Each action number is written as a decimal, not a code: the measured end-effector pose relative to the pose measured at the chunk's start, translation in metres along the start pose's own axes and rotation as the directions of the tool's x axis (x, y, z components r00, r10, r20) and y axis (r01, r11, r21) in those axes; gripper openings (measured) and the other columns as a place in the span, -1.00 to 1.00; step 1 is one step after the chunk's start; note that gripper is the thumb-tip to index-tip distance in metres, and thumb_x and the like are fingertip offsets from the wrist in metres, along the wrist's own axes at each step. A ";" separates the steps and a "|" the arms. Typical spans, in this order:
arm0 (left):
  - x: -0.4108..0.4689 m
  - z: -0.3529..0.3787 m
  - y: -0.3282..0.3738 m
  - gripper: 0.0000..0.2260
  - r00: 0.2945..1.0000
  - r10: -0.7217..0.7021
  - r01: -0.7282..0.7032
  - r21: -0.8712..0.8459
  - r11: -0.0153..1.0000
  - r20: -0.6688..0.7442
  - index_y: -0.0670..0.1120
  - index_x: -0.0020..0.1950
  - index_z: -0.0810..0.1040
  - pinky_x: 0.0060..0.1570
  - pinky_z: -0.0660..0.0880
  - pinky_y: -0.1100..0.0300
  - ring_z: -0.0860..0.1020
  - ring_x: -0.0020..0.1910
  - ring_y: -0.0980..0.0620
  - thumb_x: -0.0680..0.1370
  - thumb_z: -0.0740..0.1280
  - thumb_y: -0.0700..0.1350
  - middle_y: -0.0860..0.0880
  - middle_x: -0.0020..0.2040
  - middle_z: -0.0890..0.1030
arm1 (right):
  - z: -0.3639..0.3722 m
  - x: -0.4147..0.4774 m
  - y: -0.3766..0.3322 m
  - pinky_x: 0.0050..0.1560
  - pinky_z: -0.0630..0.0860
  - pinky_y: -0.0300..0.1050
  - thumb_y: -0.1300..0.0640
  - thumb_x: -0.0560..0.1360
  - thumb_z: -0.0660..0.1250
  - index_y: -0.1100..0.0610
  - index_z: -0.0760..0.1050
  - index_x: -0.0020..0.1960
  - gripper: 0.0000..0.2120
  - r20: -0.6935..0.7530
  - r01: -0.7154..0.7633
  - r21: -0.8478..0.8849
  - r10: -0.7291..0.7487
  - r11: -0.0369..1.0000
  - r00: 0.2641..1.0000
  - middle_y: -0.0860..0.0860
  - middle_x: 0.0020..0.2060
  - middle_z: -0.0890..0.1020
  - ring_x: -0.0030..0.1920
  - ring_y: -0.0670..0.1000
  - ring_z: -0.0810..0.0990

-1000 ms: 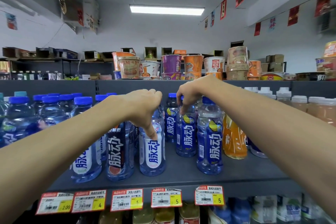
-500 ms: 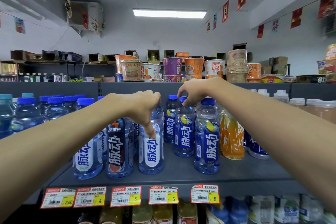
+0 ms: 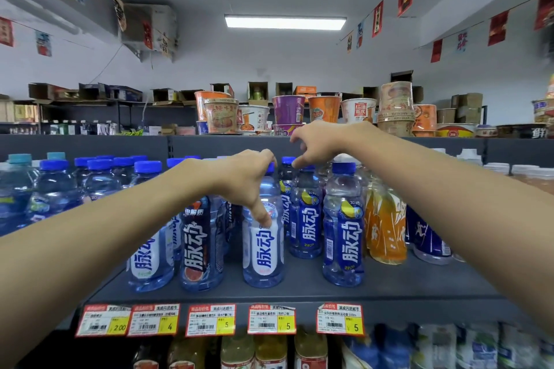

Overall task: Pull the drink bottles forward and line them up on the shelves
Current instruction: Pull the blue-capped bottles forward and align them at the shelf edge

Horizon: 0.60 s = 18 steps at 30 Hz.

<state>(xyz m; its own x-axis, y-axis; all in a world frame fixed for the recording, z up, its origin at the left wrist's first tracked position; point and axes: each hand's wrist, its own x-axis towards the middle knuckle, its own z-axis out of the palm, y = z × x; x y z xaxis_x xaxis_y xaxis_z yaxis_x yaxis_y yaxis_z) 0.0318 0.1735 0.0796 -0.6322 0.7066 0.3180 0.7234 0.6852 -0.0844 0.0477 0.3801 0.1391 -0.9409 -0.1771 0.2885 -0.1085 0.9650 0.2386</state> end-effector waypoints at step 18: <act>0.048 -0.014 -0.032 -0.23 0.977 -0.196 0.173 0.218 0.960 0.088 -0.17 0.49 0.23 0.25 0.48 -0.08 0.48 0.26 -0.16 0.43 0.55 0.01 -0.14 0.35 0.46 | 0.000 -0.039 0.003 -0.08 0.53 -0.10 -0.32 0.45 0.43 0.02 0.67 -0.05 -0.60 0.032 0.086 0.360 -0.105 0.929 0.994 -0.08 -0.18 0.70 -0.11 -0.04 0.65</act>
<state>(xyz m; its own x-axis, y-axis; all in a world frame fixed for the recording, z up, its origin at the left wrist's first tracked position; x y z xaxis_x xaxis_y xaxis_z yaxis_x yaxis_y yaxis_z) -0.0182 0.1833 0.1107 -0.7839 0.5710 0.2438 0.5246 0.8192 -0.2318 0.0843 0.3898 0.1285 -0.9341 -0.2709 0.2326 -0.2974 0.9508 -0.0869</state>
